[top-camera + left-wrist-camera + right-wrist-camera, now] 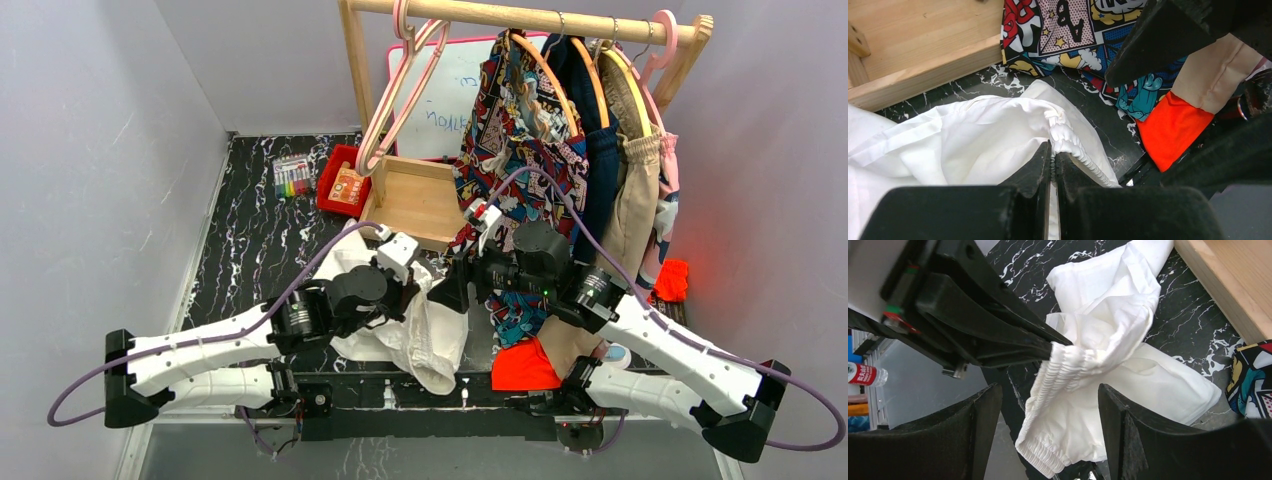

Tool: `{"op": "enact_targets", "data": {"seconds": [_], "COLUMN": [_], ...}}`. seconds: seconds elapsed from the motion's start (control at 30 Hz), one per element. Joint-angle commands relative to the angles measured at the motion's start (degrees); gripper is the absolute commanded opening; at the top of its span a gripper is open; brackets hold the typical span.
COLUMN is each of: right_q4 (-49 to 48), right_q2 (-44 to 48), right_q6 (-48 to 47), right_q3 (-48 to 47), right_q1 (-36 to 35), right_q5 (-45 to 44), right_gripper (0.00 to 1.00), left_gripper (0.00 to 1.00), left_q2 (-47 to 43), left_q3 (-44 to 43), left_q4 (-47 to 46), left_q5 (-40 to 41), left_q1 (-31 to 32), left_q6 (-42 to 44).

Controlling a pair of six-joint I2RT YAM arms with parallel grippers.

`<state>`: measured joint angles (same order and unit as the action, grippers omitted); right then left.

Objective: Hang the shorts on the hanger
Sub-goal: Adjust the shorts at the center of the board.

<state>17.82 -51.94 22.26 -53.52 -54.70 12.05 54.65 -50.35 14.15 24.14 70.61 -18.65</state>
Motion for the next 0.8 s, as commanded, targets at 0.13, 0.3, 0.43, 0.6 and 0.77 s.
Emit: {"op": "enact_targets", "data": {"seconds": [0.13, 0.3, 0.43, 0.6, 0.77], "right_q4": [-1.9, -0.4, 0.3, 0.1, -0.9], "right_q2": [0.2, -0.4, -0.6, -1.3, -2.1], "right_q6": [-1.6, -2.6, -3.3, -3.4, -2.8], "right_q3": [1.7, 2.7, 3.0, 3.8, 3.9], "right_q1": [0.2, 0.2, 0.2, 0.2, 0.3], "right_q5": [-2.1, -4.6, -5.5, -6.4, -6.9], "right_gripper": [0.77, 0.72, 0.68, 0.60, 0.54], "left_gripper": [0.00, 0.00, 0.00, 0.00, 0.00], "left_q2": [6.5, 8.2, 8.2, 7.4, 7.4], "left_q3": [-2.1, -3.3, -3.8, -4.0, -4.5], "left_q4": [-6.9, -7.8, -7.5, -7.6, -7.3], "left_q5": [-1.7, -2.6, -2.6, -3.3, -4.3], "left_q1": [-0.3, -0.4, -0.4, -0.3, -0.3], "left_q6": [2.3, 2.6, 2.4, 1.9, 1.6]}}
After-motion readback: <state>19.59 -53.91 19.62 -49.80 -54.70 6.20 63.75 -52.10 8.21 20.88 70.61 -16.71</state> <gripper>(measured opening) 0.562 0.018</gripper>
